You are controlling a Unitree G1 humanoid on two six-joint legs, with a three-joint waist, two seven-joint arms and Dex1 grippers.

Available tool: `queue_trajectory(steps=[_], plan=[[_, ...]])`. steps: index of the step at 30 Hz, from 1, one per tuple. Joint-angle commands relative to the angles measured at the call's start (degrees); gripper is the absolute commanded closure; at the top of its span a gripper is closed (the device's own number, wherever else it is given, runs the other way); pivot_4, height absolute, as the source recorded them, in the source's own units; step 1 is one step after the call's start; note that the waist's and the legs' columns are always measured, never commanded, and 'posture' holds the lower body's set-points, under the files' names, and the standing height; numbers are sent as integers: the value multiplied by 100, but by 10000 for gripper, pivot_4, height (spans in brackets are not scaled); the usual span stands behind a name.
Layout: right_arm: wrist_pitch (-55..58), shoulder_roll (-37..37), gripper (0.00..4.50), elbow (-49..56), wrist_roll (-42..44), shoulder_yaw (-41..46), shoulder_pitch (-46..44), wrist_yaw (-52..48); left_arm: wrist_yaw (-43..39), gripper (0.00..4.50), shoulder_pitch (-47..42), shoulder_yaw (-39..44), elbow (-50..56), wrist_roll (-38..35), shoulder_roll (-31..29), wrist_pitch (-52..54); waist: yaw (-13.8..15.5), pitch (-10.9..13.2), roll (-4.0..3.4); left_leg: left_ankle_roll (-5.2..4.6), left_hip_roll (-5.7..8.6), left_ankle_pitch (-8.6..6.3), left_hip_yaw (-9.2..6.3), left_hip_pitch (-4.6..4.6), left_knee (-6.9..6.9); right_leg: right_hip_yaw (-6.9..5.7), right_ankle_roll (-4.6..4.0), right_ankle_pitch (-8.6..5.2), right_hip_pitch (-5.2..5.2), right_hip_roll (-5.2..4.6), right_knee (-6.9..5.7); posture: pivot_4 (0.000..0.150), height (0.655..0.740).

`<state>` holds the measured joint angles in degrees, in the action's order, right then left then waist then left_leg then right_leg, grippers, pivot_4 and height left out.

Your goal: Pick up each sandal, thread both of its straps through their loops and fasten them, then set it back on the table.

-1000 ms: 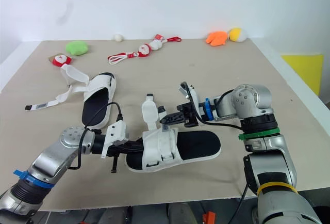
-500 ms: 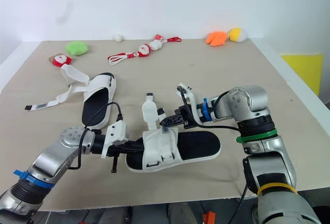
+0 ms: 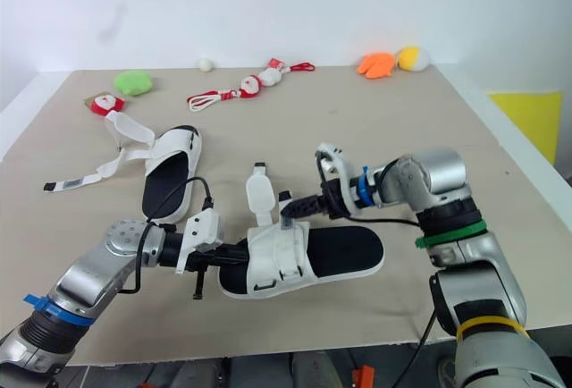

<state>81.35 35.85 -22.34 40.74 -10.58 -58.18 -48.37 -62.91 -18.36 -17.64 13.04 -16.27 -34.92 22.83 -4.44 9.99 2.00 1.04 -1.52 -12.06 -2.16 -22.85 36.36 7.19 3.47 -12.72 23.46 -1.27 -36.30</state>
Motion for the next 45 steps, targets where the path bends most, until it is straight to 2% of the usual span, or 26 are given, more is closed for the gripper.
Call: queue_trajectory(steps=[1,11,20,38,41,45], plan=[[263,-289,599,-796,93,632,-630,-90,126,45000,67,-124,-236,221,-25,120,-2,3,-6,0,0,0,-1,0,0,0,2,1,-1,1,0,1500,7400],[295,-1182,599,-2147,-404,875,-1098,190,144,45000,55,-86,-221,229,-50,130,0,10,-17,0,3,0,-22,-14,2,-8,10,5,1,4,2,1500,7400],[-860,-2106,599,-3760,-711,1789,-1806,751,201,45000,108,-52,-140,230,-66,166,-13,15,-25,0,1,1,-38,-16,3,-19,21,15,-1,11,1,1500,7400],[-1891,-2559,599,-4587,-1290,2382,-1925,1041,315,45000,239,7,118,181,-130,343,-26,22,-36,0,-1,0,-52,-29,0,-30,28,16,4,17,1,1500,7400],[-2070,-2585,8261,-4652,-1350,2445,-1964,1073,322,45000,240,-1,137,182,-129,360,-28,23,-38,0,-1,0,-53,-29,0,-31,27,16,3,17,1,1500,7400],[-2230,-2607,25184,-4690,-1445,2443,-1994,1048,316,45000,230,5,133,183,-135,370,-35,23,-39,0,-1,0,-53,-29,0,-31,27,16,3,17,1,1500,7400]])
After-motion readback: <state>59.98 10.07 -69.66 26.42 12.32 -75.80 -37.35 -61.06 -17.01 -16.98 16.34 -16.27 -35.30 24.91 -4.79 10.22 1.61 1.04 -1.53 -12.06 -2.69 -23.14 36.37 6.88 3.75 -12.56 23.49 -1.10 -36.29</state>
